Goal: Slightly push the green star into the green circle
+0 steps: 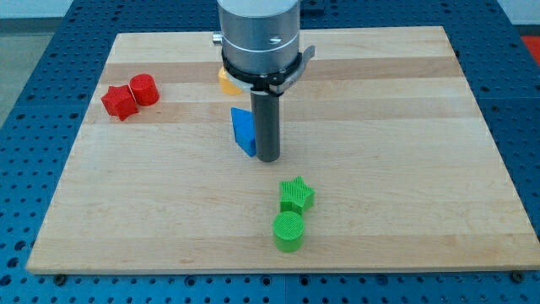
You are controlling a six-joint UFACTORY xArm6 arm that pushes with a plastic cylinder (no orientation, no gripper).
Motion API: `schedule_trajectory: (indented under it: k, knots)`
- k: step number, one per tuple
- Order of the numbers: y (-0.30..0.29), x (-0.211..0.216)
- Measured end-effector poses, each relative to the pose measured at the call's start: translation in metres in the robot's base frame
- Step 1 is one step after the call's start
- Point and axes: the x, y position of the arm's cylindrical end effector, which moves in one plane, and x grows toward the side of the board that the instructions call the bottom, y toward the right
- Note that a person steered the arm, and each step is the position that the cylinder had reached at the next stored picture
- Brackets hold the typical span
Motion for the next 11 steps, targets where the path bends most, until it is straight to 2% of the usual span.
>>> schedule_trajectory:
  k: [2,3,5,8,9,10,11]
  knots:
    - [0.06,0.0]
    - [0.06,0.0]
    - [0.051,0.036]
    - [0.045,0.065]
    - [0.048,0.063]
    - [0.093,0.022]
    - [0.101,0.017]
